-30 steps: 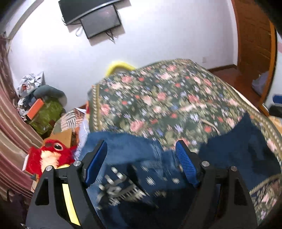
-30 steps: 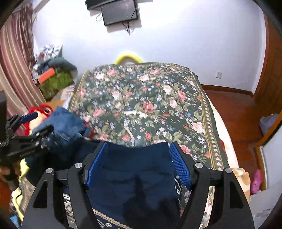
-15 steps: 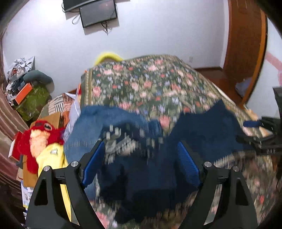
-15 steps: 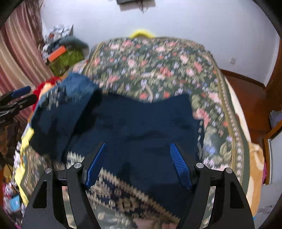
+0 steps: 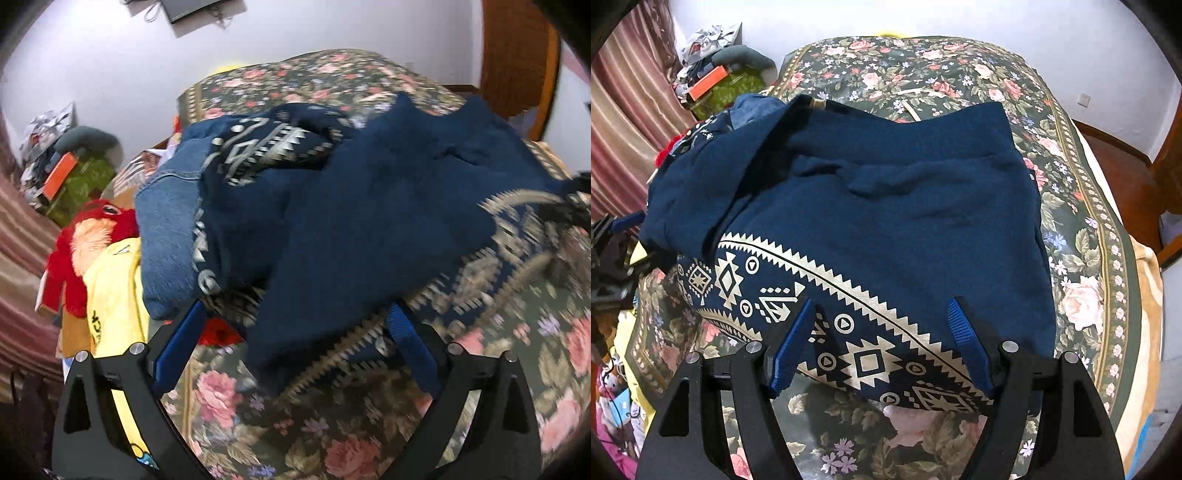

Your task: Fold large clothes

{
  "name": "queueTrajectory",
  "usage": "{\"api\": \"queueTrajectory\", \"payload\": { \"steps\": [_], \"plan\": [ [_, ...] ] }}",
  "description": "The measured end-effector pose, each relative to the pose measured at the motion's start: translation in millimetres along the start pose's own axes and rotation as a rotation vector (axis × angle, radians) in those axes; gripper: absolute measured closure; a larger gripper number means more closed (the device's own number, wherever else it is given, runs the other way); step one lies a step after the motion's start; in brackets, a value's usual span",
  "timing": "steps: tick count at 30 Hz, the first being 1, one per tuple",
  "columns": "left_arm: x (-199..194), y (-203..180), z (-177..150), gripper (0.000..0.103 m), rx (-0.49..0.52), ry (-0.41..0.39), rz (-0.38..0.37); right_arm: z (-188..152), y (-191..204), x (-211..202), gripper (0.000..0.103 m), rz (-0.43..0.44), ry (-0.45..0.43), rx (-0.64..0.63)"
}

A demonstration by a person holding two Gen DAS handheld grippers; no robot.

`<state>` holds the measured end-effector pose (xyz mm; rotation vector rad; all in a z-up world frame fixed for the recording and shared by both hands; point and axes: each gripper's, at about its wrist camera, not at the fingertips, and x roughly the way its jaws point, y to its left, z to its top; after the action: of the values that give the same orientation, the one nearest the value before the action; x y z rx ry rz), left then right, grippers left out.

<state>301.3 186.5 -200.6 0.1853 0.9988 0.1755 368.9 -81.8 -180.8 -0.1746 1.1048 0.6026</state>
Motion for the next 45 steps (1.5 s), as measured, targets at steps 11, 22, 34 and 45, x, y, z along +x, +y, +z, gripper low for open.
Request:
{"api": "queueTrajectory", "payload": {
  "steps": [11, 22, 34, 45],
  "plan": [
    [-5.5, 73.2, 68.9, 0.005, -0.135, -0.078, 0.038, -1.5, 3.6, 7.9, 0.032, -0.042, 0.019, -0.034],
    [3.4, 147.4, 66.2, 0.005, -0.39, -0.038, 0.118, -2.4, -4.9, 8.2, 0.025, -0.027, 0.01, 0.007],
    [-49.7, 63.2, 44.8, 0.005, -0.194, -0.158, -0.047, 9.1, 0.2, -2.8, 0.025, 0.047, -0.039, 0.081],
    [-36.6, 15.6, -45.6, 0.004, -0.286, -0.147, -0.083, -3.7, 13.5, -2.6, 0.025, 0.0, -0.024, 0.022]
  ]
}}
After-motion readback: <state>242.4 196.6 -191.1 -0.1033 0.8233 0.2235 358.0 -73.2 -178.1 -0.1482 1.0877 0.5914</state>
